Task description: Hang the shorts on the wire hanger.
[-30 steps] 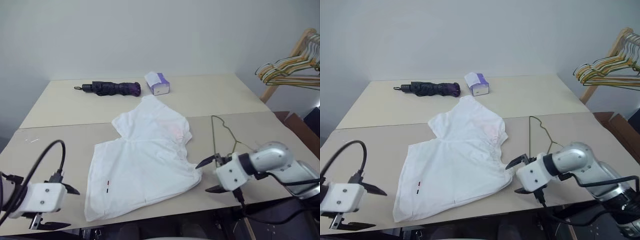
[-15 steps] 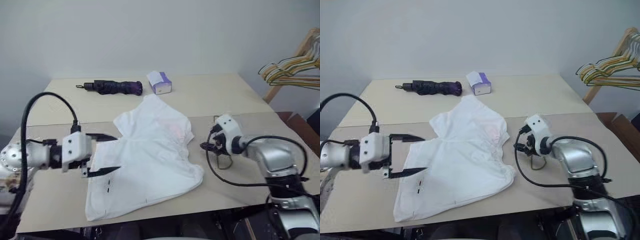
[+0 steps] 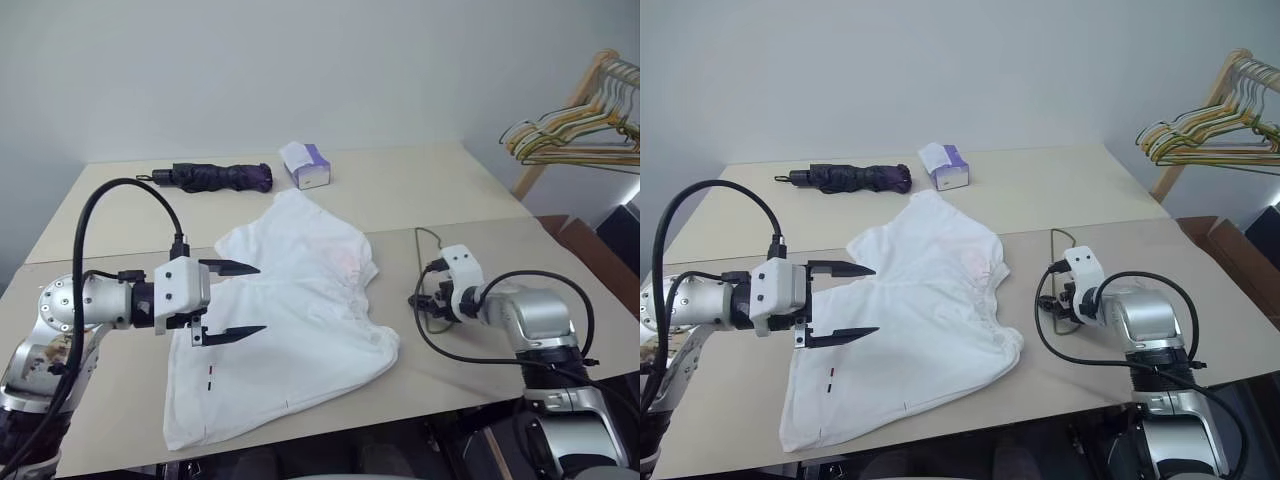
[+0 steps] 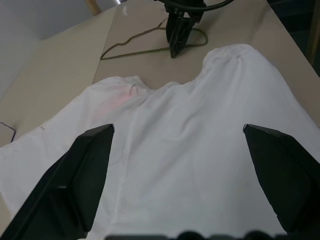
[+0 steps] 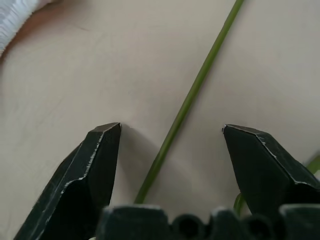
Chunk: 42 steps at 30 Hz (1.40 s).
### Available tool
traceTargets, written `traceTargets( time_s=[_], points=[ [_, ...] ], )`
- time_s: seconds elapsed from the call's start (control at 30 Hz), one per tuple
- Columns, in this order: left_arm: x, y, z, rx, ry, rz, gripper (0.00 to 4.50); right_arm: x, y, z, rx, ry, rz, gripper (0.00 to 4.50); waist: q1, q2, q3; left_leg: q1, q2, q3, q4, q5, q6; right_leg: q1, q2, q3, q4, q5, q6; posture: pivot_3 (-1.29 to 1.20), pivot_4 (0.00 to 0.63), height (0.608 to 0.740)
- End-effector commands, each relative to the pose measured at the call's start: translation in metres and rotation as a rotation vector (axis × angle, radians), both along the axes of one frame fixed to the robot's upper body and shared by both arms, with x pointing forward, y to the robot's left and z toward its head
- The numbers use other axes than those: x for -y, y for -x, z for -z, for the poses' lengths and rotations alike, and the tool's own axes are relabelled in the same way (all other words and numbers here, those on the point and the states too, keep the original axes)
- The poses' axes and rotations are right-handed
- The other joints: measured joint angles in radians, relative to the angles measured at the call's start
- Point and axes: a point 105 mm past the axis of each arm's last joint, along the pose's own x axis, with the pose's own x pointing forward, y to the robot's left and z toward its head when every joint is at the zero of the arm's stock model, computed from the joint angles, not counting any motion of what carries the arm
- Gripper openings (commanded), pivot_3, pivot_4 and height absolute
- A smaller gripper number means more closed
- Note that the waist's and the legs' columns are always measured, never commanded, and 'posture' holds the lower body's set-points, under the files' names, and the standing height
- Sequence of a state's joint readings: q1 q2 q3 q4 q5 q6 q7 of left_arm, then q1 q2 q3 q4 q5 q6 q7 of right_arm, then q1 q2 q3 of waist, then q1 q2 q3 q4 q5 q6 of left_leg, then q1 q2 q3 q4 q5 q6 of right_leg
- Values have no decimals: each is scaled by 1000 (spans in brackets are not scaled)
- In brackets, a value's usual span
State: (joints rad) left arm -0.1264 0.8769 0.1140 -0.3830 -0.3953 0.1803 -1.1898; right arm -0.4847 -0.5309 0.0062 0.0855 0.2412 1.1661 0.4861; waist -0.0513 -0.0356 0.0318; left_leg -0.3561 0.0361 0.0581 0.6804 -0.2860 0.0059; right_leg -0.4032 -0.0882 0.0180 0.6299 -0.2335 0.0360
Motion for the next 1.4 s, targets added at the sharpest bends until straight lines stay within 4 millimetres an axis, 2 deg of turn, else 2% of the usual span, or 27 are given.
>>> traceTargets(
  time_s=[0.03,0.23,0.27,0.3,0.37,0.5,0.53,0.6,0.77,0.93,1.13,1.23,1.4],
  points=[
    [8,-4,-11,65,22,24,4500,-3,4,12,-67,15,-4,2575,0,0,0,0,0,0,0,0,0,0,0,0,0,0,0,-26,0,740],
    [19,-11,-14,97,59,20,4500,-3,8,28,-95,66,8,407,-3,-6,-5,2,0,0,0,0,0,2,1,0,0,0,0,-28,0,740],
    [20,-14,-14,106,67,6,4500,-1,7,27,-87,82,10,99,-4,-7,-6,3,0,0,0,0,0,3,1,0,0,0,0,-36,0,740],
    [21,-20,-15,115,74,-20,4500,0,6,26,-69,95,15,21,-5,-7,-6,3,0,0,0,0,0,3,1,0,0,0,0,-40,0,740],
    [23,-32,-14,131,84,-80,4500,2,0,18,1,132,11,21,-8,-9,-7,3,0,-1,0,0,0,4,1,0,0,0,0,-46,0,740],
    [33,-58,-16,-22,281,-245,4500,1,-13,-22,208,198,33,21,-11,-7,-6,5,-1,-2,1,0,0,9,0,-1,-2,0,2,-62,0,740],
    [40,-64,-17,-135,392,-289,4500,-5,-15,-42,312,192,9,21,-12,-6,-6,4,-1,-3,1,0,0,8,0,-1,-2,1,3,-66,0,740],
    [50,-69,-18,-291,518,-323,4500,-17,-12,-67,436,175,-34,21,-14,-5,-5,1,-2,-5,2,0,0,5,-2,0,-2,1,4,-74,0,740],
    [72,-92,-23,-653,873,-435,4500,-56,8,-108,643,93,-162,21,-21,-5,-5,-5,-3,-13,2,0,1,-1,-2,2,-1,1,5,-91,0,740],
    [84,-92,-40,-784,1085,-364,4500,-95,35,-121,802,48,-342,21,-22,-5,-5,-5,-4,-16,2,0,1,-1,-2,0,-1,1,5,-102,0,740],
    [86,-103,-52,-799,1194,-399,4500,-118,49,-121,873,3,-442,21,-21,-5,-5,-1,-5,-16,2,0,0,3,-1,1,-1,2,4,-103,0,740],
    [86,-105,-53,-770,1189,-418,3926,-121,51,-120,886,-10,-462,0,-22,-5,-5,2,-5,-15,2,0,0,8,-1,0,-4,2,3,-102,0,740],
    [91,-103,-52,-778,1169,-416,2220,-121,49,-118,894,18,-464,0,-20,-5,-5,1,-5,-15,2,0,0,8,-1,-1,-4,2,3,-101,0,740]
  ],
)
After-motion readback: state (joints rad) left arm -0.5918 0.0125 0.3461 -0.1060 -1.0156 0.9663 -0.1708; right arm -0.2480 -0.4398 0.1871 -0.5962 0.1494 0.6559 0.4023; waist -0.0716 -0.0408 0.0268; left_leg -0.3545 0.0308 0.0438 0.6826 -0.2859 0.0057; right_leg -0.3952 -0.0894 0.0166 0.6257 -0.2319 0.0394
